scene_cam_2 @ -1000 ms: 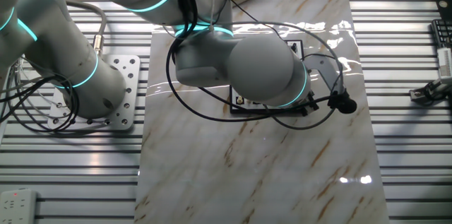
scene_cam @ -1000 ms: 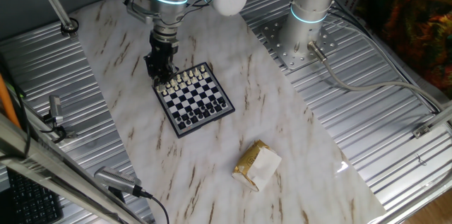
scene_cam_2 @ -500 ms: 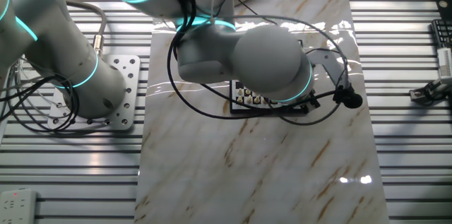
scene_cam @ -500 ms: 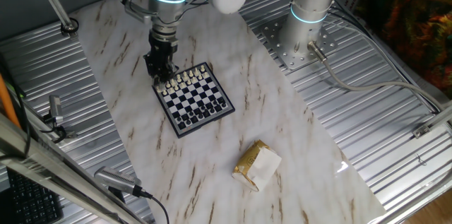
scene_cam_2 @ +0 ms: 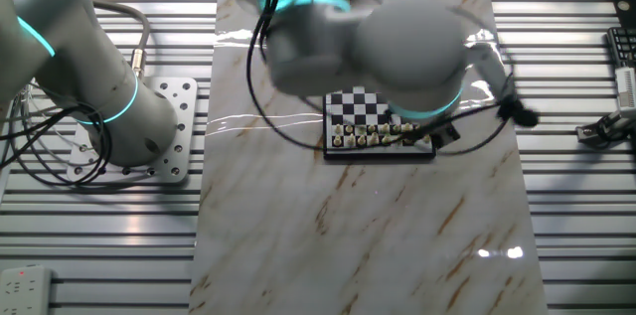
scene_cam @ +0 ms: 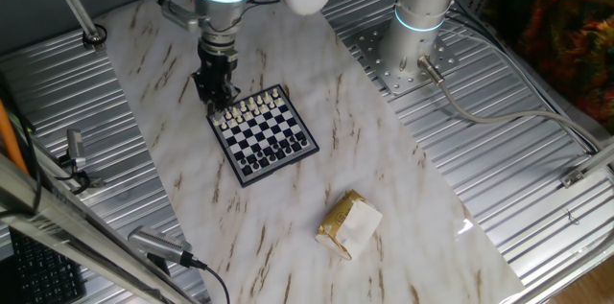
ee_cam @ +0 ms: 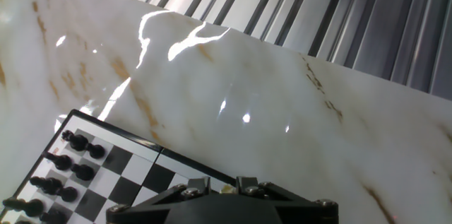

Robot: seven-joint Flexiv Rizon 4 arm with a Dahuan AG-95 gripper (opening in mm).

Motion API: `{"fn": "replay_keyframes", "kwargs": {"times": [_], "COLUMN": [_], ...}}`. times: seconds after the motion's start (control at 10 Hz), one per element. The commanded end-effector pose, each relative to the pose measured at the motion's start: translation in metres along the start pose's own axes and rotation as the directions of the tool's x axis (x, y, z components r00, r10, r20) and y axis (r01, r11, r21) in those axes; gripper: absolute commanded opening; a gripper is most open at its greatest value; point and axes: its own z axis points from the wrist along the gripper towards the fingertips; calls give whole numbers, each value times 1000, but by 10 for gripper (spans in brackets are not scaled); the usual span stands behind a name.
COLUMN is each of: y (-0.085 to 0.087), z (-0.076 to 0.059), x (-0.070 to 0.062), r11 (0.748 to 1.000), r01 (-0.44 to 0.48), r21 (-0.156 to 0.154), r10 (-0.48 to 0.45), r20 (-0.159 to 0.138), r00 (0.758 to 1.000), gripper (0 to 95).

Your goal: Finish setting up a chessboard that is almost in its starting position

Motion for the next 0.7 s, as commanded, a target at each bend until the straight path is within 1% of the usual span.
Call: {"fn": "replay_keyframes", "kwargs": {"times": [0.1,0.2,0.3,0.4,0.5,0.7], "y": [5,11,15,16,19,21], "z": [-15,-25,-31,-33,-34,-36], "x": [-15,-23,-28,-30,-32,-34], "r11": [994,980,970,964,952,941], "r01": [-77,-179,-226,-252,-291,-323], "r21": [74,85,89,90,93,102], "r10": [90,194,241,266,305,338], "r20": [-181,-229,-243,-245,-240,-226], "r00": [979,954,940,932,922,914], "gripper": [190,0,0,0,0,0]}}
